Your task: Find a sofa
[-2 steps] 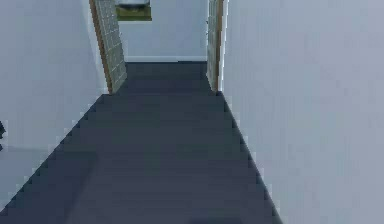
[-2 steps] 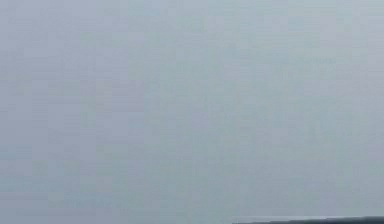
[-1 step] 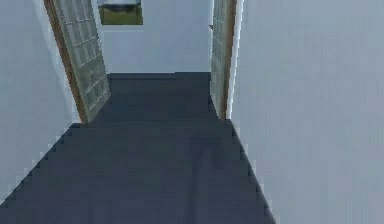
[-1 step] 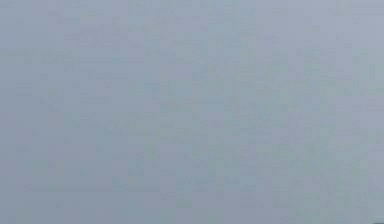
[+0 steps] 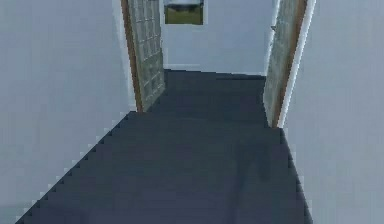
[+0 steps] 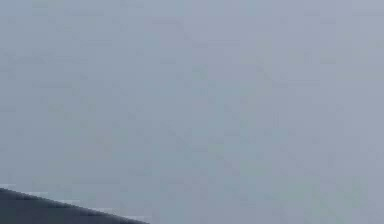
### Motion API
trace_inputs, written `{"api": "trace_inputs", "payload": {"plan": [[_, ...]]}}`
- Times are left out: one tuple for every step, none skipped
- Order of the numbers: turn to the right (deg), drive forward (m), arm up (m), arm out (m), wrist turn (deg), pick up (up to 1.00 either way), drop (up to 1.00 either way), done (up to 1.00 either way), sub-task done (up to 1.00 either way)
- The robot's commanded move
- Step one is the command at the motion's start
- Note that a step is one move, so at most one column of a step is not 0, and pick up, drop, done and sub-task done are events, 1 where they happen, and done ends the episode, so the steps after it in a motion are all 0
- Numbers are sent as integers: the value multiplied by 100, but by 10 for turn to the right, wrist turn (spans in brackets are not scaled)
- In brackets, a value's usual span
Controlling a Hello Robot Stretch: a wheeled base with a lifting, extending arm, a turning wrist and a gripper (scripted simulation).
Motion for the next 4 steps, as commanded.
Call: {"api": "trace_inputs", "payload": {"plan": [[0,100,0,0,0,0,0,0,0],[0,100,0,0,0,0,0,0,0],[0,100,0,0,0,0,0,0,0],[-30,0,0,0,0,0,0,0,0]]}}
